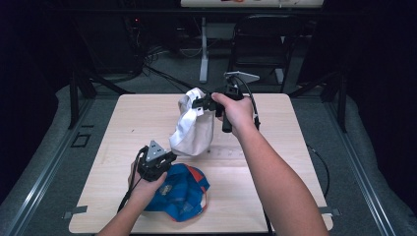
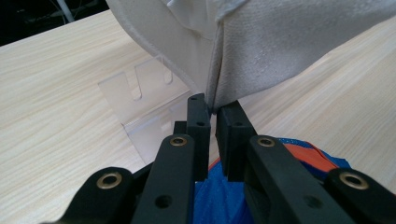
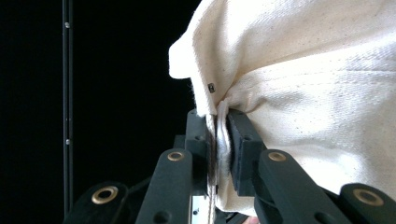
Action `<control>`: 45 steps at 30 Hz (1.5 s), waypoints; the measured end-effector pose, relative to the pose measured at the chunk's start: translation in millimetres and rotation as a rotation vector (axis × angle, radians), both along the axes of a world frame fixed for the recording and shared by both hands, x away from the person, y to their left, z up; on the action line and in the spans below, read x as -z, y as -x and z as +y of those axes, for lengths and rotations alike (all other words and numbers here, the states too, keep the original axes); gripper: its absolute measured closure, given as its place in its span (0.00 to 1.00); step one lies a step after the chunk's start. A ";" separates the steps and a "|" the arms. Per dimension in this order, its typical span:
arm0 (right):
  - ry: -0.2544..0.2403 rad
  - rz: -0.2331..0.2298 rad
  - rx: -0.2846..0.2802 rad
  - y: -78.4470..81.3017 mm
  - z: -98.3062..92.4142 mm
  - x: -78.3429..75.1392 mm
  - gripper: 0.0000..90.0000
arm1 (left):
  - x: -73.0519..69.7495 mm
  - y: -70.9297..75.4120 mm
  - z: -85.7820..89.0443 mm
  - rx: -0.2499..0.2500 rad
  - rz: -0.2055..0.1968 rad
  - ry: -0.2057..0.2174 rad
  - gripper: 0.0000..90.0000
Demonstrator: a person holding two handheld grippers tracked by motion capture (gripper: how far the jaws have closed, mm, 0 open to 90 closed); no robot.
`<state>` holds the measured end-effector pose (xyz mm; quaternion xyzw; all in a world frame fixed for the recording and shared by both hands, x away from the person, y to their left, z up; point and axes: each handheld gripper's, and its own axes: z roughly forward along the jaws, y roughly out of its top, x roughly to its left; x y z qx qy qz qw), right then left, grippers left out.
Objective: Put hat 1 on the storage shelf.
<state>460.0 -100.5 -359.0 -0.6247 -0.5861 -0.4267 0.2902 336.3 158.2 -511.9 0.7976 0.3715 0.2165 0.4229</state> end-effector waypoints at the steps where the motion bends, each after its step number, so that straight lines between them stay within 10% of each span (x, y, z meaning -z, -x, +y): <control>1: 0.003 0.000 -0.005 0.1 -0.3 0.6 0.89 | 0.1 0.1 0.5 -0.006 0.002 -0.001 0.94; 25: 0.056 -0.004 -0.015 0.4 10.2 9.9 0.87 | 11.9 -2.9 13.0 0.012 0.058 0.057 0.94; 33: 0.066 -0.007 -0.012 0.9 8.4 12.4 0.85 | 9.4 -5.0 15.2 0.036 0.070 0.033 0.95; 42: 0.067 -0.009 0.008 0.2 -1.7 15.6 0.82 | 3.1 -9.6 -3.1 0.079 0.088 -0.134 0.95; 45: 0.080 -0.010 0.009 0.4 -3.4 16.8 0.81 | 4.9 -9.2 -3.1 0.078 0.080 -0.127 0.95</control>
